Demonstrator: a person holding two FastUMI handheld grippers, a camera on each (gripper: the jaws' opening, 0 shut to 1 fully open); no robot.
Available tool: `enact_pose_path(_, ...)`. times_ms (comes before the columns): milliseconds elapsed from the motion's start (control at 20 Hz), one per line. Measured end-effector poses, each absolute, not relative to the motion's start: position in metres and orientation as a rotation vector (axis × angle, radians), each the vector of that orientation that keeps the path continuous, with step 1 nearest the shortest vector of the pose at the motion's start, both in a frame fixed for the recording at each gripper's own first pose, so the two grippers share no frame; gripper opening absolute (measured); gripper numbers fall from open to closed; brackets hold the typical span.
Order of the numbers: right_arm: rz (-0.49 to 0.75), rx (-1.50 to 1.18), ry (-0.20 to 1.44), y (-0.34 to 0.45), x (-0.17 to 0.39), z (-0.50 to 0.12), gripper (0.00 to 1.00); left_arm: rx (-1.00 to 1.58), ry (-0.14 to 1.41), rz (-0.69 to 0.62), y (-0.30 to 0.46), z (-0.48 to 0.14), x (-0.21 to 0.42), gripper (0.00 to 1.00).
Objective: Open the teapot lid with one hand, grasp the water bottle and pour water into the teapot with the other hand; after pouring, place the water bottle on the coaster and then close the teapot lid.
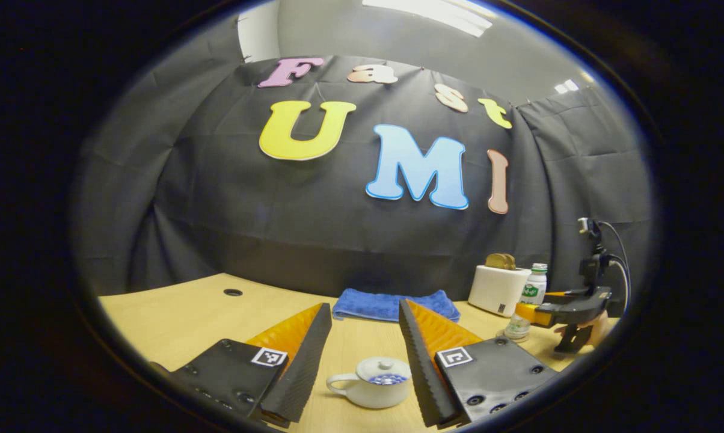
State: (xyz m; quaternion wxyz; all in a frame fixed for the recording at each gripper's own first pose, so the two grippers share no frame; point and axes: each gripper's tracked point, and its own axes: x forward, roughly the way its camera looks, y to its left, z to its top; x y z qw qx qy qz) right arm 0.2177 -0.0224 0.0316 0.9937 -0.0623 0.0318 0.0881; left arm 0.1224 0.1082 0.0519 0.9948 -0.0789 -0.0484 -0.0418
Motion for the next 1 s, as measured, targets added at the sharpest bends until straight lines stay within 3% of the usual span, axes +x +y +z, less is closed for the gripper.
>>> enact_pose_path(100, 0.144, -0.114, 0.009, -0.031, 0.201, 0.052, 0.99, -0.161, -0.106, -0.082, 0.11, 0.055, 0.119, 0.75)
enact_pose_path(350, 0.146, -0.068, -0.095, -0.026, 0.126, 0.099, 0.98, -0.214, -0.111, -0.084, 0.101, 0.056, 0.11, 0.96)
enact_pose_path(650, 0.208, -0.083, -0.073, 0.003, 0.043, 0.082, 0.98, -0.194, -0.057, -0.11, 0.062, 0.054, 0.065, 0.99)
enact_pose_path(1000, 0.25, -0.028, 0.002, 0.024, 0.002, 0.035, 0.98, -0.087, -0.063, -0.145, 0.004, 0.049, 0.01, 0.99)
